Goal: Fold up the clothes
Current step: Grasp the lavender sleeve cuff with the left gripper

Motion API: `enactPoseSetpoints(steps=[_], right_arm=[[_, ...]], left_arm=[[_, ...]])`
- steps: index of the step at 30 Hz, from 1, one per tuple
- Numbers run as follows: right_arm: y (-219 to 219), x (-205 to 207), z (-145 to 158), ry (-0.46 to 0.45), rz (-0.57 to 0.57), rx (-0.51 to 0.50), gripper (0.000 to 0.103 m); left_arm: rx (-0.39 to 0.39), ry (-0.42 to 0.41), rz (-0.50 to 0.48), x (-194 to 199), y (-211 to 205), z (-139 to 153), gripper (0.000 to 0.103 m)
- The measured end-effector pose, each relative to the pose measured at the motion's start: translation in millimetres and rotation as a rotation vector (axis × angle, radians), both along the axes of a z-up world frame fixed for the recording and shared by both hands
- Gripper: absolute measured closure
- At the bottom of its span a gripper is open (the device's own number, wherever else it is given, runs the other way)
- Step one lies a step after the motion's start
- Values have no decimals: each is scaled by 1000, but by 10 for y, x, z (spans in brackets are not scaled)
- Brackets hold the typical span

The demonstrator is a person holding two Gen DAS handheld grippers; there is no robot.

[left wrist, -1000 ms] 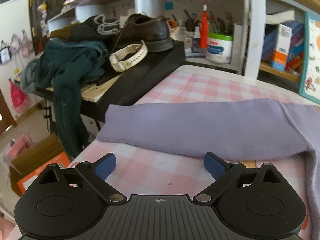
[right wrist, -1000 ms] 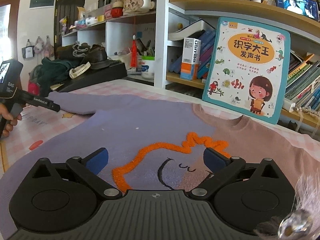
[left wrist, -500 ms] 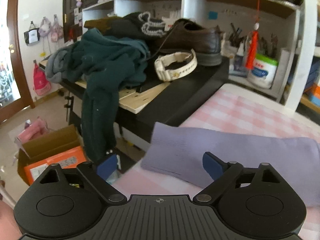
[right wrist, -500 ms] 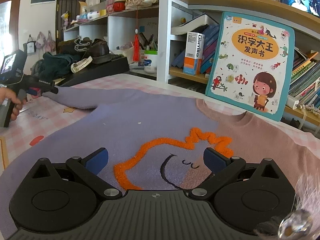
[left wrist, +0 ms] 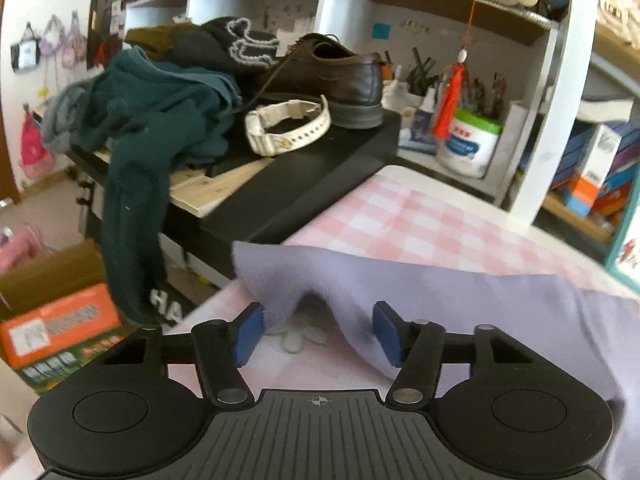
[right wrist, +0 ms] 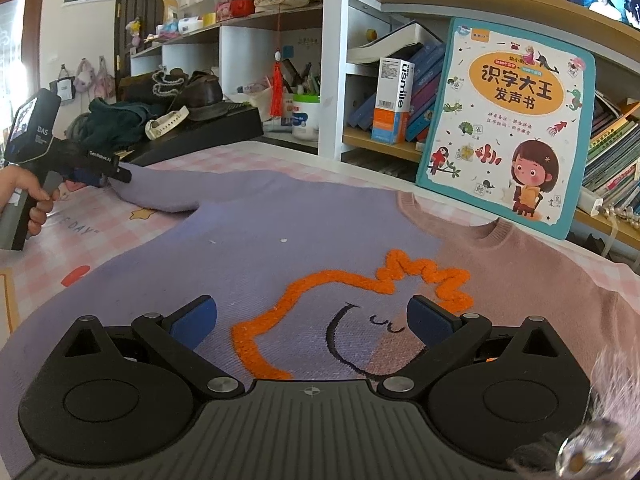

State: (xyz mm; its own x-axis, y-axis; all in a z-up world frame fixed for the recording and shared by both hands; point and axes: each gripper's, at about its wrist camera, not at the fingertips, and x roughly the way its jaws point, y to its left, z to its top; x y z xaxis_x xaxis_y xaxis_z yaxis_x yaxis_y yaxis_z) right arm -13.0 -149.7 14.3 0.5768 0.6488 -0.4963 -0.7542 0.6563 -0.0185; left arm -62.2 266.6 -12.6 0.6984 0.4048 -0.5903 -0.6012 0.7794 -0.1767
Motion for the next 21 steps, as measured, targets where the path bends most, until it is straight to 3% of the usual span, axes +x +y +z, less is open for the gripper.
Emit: enactPoseSetpoints(steps=[6,9,13,16,18,21], right_arm=[[7,7,1,1,1,-3,1],[6,4,1,0,1,-3,1],[9,1,-1,-2,2,-5,1],[9,-3,-4,-1,2,-7,1],[11,-2,-4,0,2,-7,1],[10,-2,0,-1,1,-7,1]], left_arm=[[-80,-38,-68,52,-104,18,45],[-122,-71,-38,53,-59,14,45],[-268,-158,26,22,140,-3,45],[-337,-181,-37,67,93,-24,44],[-316,-156,-80,122,-17,-12,45],[-309,-165,-2,89,53,-13,48]])
